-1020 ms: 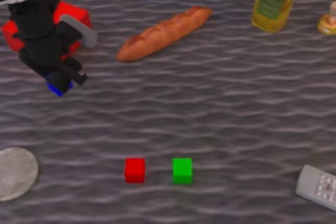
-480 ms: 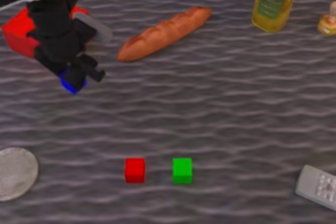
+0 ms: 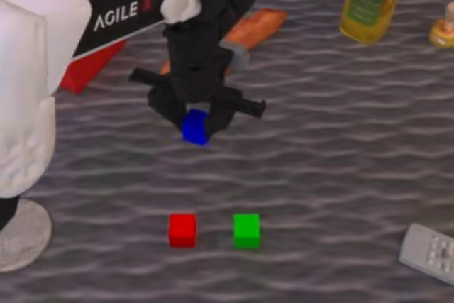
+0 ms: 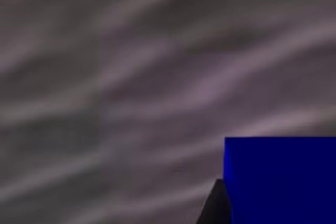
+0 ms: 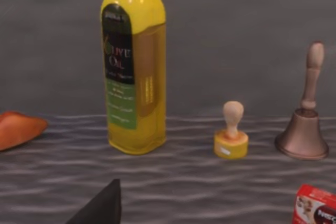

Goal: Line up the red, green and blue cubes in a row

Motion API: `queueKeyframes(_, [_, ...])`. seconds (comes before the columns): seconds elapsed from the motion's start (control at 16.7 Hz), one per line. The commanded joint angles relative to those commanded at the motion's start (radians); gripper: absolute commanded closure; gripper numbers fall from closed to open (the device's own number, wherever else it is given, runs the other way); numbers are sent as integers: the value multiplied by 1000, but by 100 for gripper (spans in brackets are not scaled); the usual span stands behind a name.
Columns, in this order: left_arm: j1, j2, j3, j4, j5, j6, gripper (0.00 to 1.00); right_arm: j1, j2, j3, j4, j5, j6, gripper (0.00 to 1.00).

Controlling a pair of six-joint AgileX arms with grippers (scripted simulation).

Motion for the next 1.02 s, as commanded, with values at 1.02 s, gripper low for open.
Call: queueKeyframes(1.02, [-411, 64, 187, -91, -13, -790, 100, 0, 0, 0, 0, 0, 0, 0])
